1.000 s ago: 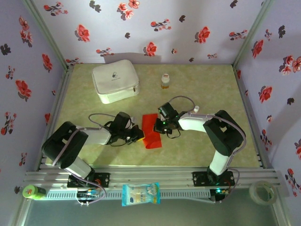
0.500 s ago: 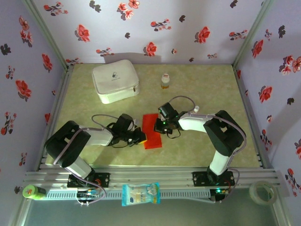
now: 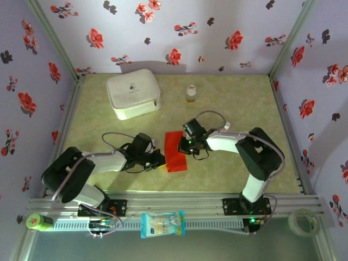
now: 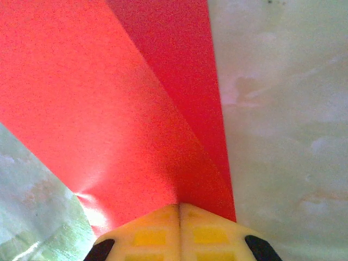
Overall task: Fold a paper plane with a square sheet of paper (pick it up from the middle)
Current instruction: First fold the square sheet of paper in half at the center of the table.
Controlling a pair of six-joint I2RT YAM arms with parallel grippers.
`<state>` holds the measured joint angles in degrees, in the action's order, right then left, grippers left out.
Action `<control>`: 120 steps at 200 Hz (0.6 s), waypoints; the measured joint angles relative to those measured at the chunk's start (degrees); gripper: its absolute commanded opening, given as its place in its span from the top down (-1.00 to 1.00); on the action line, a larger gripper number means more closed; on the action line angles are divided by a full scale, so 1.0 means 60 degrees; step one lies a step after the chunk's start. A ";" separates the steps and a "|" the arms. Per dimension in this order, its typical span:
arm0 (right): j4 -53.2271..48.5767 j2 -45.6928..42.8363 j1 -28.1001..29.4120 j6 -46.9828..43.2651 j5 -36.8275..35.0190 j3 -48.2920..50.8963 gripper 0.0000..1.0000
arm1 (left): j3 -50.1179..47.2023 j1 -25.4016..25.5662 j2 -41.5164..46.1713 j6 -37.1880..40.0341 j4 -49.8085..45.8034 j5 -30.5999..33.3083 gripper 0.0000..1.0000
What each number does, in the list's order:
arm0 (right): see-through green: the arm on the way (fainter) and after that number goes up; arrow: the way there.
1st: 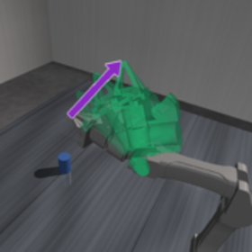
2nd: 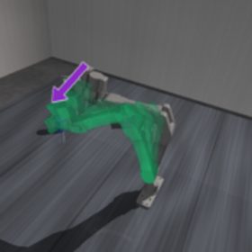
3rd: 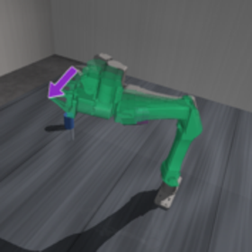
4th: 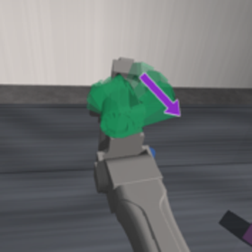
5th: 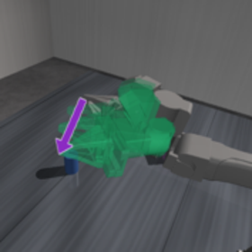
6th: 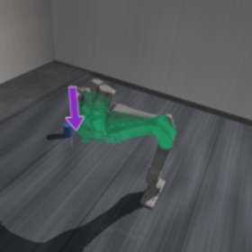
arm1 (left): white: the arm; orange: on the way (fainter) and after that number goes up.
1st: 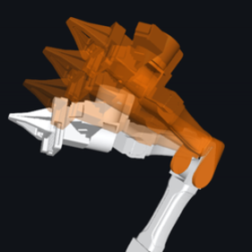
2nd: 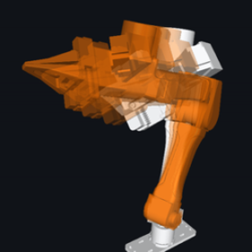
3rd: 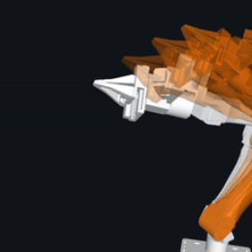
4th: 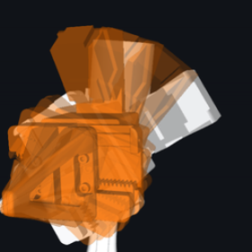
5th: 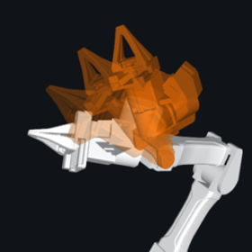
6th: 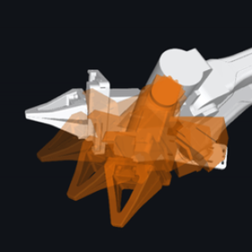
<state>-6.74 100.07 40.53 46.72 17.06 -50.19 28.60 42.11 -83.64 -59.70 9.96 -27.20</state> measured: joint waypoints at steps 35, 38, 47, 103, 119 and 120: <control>0.0000 0.0000 -0.0004 0.0000 0.0000 0.0000 1.00 | 0.0776 0.0011 -0.0018 -0.0007 0.0025 -0.0087 0.98; 0.0000 0.0000 -0.0004 0.0004 0.0000 0.0000 1.00 | 0.0849 0.0022 -0.0091 -0.0029 0.0102 -0.0113 0.99; 0.0000 0.0000 -0.0004 0.0000 0.0000 0.0000 1.00 | 0.0973 0.0040 -0.0280 -0.0066 0.0317 -0.0178 0.99; 0.0015 -0.0018 -0.0004 0.0004 -0.0004 0.0018 1.00 | 0.0321 0.0379 -0.1424 -0.0393 0.1202 -0.0331 1.00; 0.0047 -0.0036 0.0000 0.0007 -0.0018 0.0055 1.00 | -0.0015 0.0433 -0.1490 -0.0474 0.1734 -0.0372 1.00; 0.0047 -0.0036 -0.0004 0.0007 -0.0022 0.0058 1.00 | -0.0025 0.0437 -0.1490 -0.0477 0.1759 -0.0372 1.00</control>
<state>-6.46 99.85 40.51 46.76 16.93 -49.84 28.45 44.73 -92.58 -62.57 20.51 -29.43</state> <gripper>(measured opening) 0.046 0.046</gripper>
